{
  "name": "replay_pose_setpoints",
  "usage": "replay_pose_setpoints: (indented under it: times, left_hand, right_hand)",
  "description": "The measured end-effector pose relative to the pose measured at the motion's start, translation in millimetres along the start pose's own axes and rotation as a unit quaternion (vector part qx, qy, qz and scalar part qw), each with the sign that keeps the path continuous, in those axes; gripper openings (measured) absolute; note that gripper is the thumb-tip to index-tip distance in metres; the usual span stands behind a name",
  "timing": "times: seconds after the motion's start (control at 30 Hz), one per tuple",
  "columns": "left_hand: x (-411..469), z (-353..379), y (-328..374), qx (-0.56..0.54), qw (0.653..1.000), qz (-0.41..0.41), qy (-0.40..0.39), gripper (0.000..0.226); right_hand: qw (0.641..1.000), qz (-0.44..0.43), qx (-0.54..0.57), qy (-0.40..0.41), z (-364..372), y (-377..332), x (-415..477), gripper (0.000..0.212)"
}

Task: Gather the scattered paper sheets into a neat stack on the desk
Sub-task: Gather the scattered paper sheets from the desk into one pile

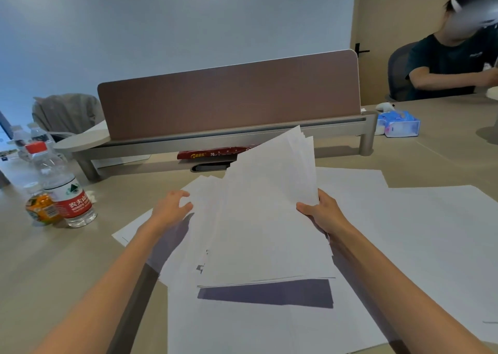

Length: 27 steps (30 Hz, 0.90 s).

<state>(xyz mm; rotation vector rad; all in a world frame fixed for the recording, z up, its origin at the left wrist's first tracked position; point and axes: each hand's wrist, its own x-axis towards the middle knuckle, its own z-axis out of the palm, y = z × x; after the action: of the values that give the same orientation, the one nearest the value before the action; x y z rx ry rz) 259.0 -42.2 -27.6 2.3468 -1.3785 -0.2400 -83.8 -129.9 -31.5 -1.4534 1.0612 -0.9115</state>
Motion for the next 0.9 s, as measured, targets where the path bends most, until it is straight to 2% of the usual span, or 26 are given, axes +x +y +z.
replay_pose_setpoints:
  times: [0.07,0.17,0.37,0.47,0.6,0.77,0.9]
  left_hand:
    - [12,-1,-16,0.073,0.997,-0.036,0.001,0.05]
    - [27,-1,-34,0.091,0.991,-0.096,-0.022,0.061]
    - [36,-4,-47,0.132,0.987,-0.095,0.001,0.06]
    - [41,-8,-53,0.106,0.988,-0.108,0.005,0.061]
    - [34,-13,-55,0.106,0.979,-0.161,0.066,0.056]
    - [49,-16,-74,0.013,0.975,-0.22,-0.017,0.071]
    - [33,-27,-48,-0.073,0.974,-0.209,-0.044,0.044]
  right_hand:
    - [1.0,0.006,-0.008,0.004,7,1,3,0.042]
    - [1.0,0.012,-0.015,0.006,16,3,8,0.042]
    - [0.999,0.027,-0.03,0.012,32,10,14,0.044]
    - [0.999,0.038,-0.036,0.015,34,13,16,0.043]
    - [0.998,0.054,-0.039,0.014,34,14,19,0.041]
    - [0.995,0.086,-0.045,0.022,37,13,22,0.035]
    - [0.994,0.098,-0.041,0.025,37,10,23,0.031]
